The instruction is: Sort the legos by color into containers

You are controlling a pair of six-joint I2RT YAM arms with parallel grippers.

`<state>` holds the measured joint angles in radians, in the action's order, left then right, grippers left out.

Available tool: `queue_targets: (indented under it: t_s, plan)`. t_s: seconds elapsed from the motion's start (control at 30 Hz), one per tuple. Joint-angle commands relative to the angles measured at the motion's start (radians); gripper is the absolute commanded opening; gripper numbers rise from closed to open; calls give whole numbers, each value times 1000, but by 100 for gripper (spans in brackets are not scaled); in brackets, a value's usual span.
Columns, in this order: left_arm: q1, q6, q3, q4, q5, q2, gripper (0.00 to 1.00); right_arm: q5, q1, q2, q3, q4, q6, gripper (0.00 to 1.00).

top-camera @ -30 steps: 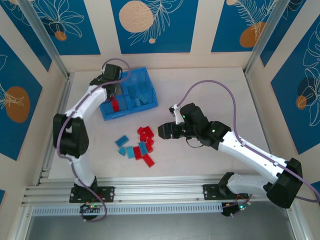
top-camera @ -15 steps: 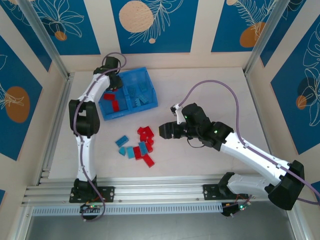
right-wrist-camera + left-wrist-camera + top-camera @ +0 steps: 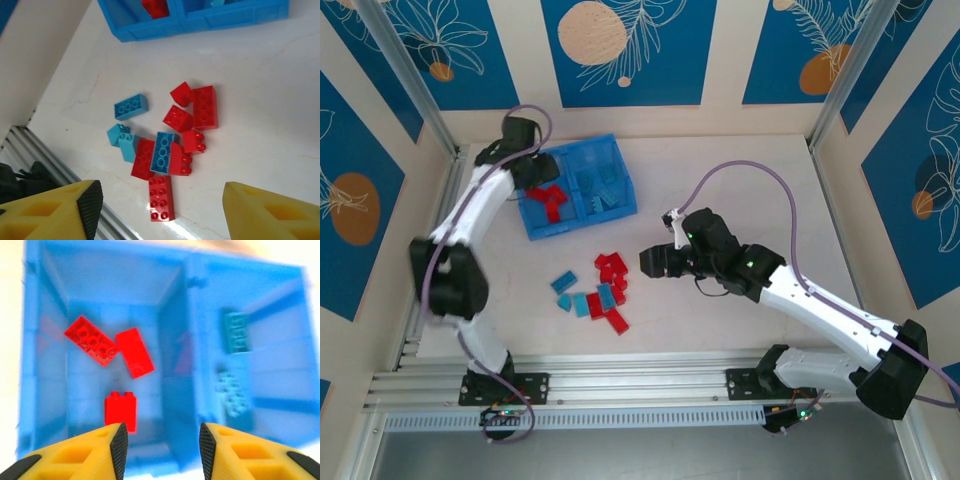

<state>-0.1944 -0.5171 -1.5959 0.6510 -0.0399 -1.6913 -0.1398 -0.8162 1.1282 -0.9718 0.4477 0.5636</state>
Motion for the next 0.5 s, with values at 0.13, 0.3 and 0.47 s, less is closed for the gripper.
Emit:
queue_targets:
  t_s: [0.13, 0.3, 0.47]
  plan:
    - [-314, 208, 340, -47, 24, 537, 43, -58, -42, 164, -32, 11, -113, 67]
    - [-404, 360, 448, 129, 92, 752, 42, -46, -57, 383, -149, 25, -151, 67]
    - [-408, 494, 517, 261, 123, 917, 44, -87, -75, 589, -259, 22, -163, 66]
